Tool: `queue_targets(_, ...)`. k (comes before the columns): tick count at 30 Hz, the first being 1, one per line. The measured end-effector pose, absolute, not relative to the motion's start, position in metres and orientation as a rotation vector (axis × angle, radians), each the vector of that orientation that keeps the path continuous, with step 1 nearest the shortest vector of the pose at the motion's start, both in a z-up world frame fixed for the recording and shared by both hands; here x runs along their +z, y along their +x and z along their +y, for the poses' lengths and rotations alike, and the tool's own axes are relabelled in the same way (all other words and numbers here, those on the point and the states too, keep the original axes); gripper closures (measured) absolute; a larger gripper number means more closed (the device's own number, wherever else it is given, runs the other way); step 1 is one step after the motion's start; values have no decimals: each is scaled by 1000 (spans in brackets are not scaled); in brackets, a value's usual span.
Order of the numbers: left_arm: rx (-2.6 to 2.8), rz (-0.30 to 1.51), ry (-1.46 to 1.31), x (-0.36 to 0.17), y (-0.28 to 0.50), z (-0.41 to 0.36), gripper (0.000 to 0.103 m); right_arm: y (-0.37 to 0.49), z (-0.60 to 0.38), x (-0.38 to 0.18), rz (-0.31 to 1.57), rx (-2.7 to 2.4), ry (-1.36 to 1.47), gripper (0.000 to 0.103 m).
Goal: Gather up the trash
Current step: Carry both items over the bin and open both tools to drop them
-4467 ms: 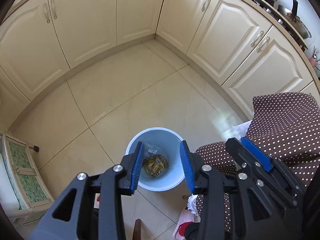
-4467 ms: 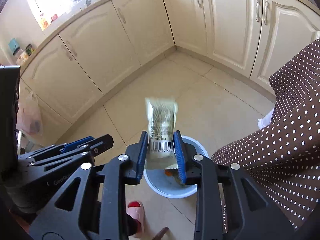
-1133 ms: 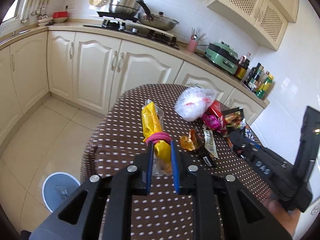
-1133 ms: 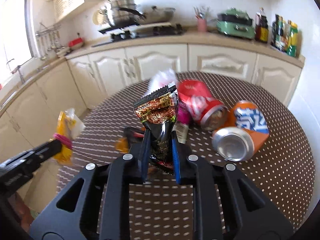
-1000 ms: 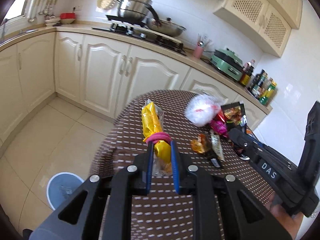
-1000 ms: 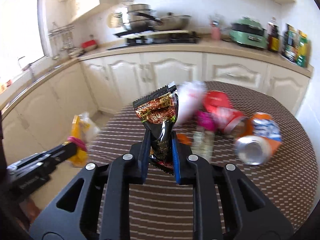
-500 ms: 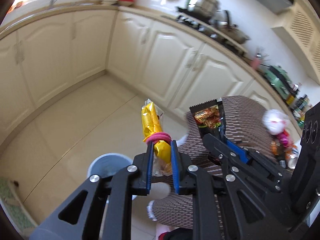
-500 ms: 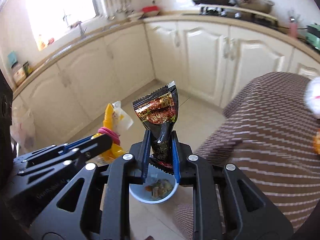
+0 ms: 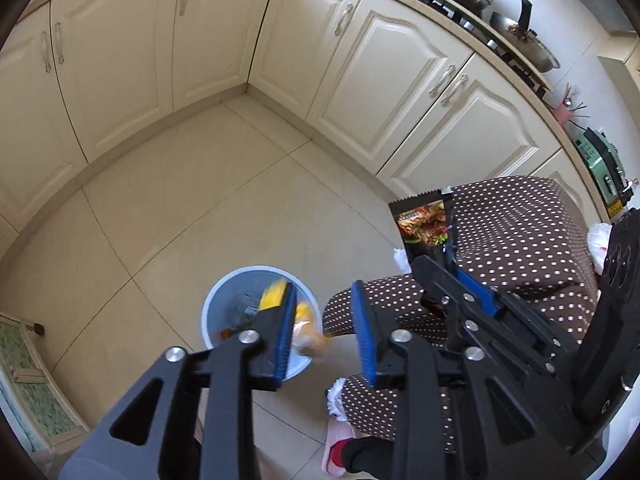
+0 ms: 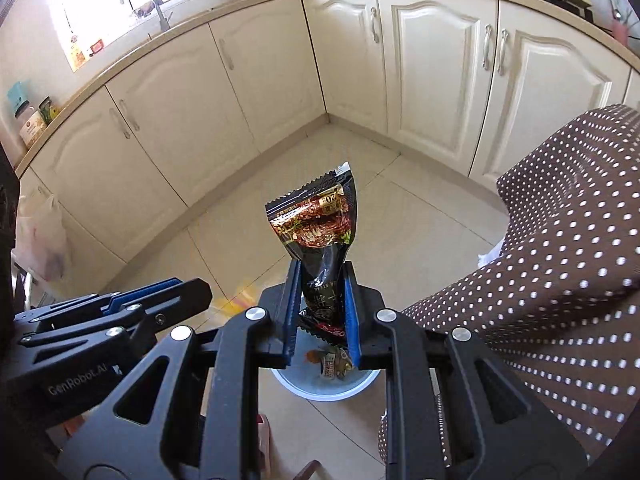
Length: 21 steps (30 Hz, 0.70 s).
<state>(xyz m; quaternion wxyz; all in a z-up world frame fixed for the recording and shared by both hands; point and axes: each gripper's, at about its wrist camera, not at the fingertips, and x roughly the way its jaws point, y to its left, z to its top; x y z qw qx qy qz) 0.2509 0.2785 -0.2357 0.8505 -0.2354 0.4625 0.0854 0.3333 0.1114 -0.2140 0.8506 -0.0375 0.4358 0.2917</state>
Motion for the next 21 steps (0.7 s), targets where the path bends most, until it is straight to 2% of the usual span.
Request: queue_targets(21,255,961,-528,-240,246,297,69,337,129,-225,944,660,-63,81)
